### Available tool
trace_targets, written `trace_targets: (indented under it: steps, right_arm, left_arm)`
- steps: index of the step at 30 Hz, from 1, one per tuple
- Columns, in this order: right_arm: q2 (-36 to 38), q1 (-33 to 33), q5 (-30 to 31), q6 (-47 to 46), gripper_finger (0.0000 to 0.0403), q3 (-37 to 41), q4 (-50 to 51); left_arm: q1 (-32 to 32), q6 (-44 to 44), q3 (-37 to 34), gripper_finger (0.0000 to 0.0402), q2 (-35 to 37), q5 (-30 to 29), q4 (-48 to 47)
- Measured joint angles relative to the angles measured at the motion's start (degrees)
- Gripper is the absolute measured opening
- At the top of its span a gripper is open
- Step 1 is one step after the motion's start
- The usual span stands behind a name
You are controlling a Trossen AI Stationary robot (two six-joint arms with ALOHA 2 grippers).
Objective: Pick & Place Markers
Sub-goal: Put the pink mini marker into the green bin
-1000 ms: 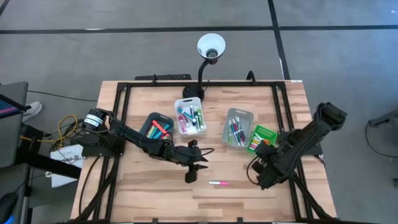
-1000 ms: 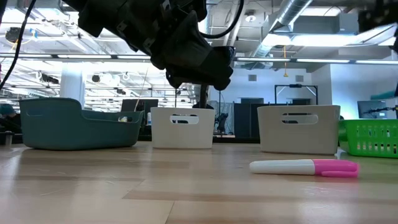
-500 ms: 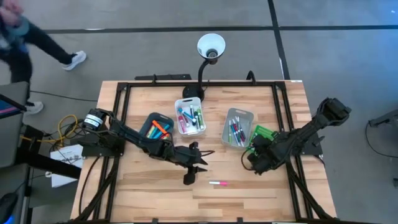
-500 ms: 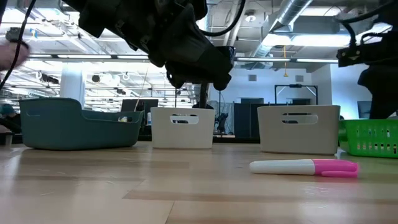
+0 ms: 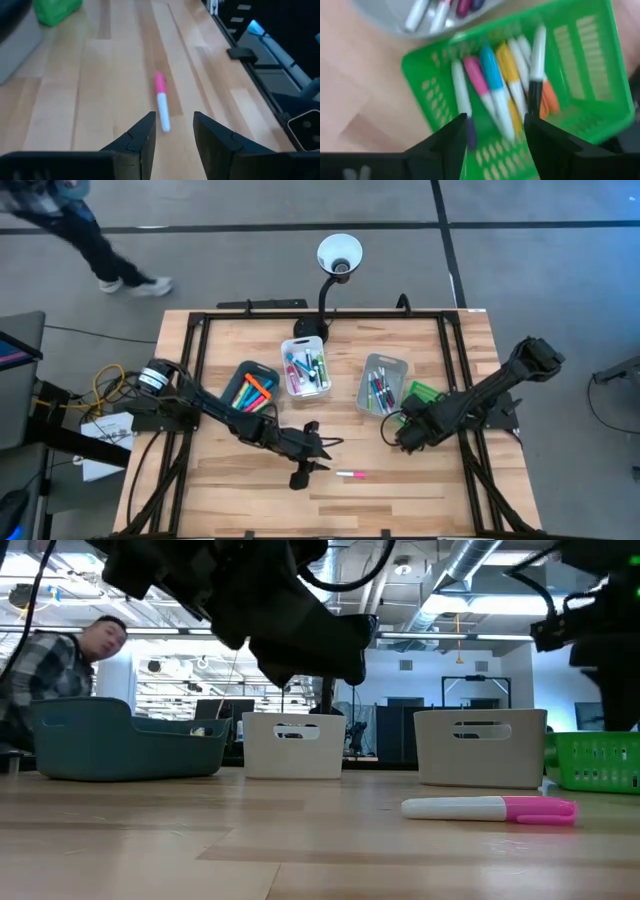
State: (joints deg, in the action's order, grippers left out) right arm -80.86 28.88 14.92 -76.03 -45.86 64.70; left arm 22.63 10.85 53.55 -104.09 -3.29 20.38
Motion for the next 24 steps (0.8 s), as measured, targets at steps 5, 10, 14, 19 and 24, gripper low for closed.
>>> trace_targets:
  steps: [5, 10, 14, 19, 24]
  right_arm:
    - [0.0, -0.12, -2.83, -0.85, 0.0191, -6.4, 7.0]
    - [-0.02, 0.53, 3.16, -1.84, 0.0174, -14.08, 10.06]
    - [-0.01, 1.95, 12.35, 0.34, 0.0154, -20.2, 9.17]
    - [0.0, 3.6, 23.89, 4.31, 0.0132, -23.39, 2.62]
    - [-0.63, 4.9, 27.03, 13.46, 0.0121, -23.39, -10.63]
  left_arm:
    - [1.62, 0.08, 0.01, 0.0127, -4.91, 0.2, 6.97]
    - [1.77, -1.06, -0.01, 0.0127, -11.2, 0.35, 17.06]
    - [0.42, -1.71, 0.01, 0.0127, -12.92, 0.14, 21.0]
    - [0.18, -3.0, 0.05, 0.0127, -13.94, 0.14, 21.21]
    - [0.96, -3.32, 0.09, 0.0127, -17.64, 0.12, 23.79]
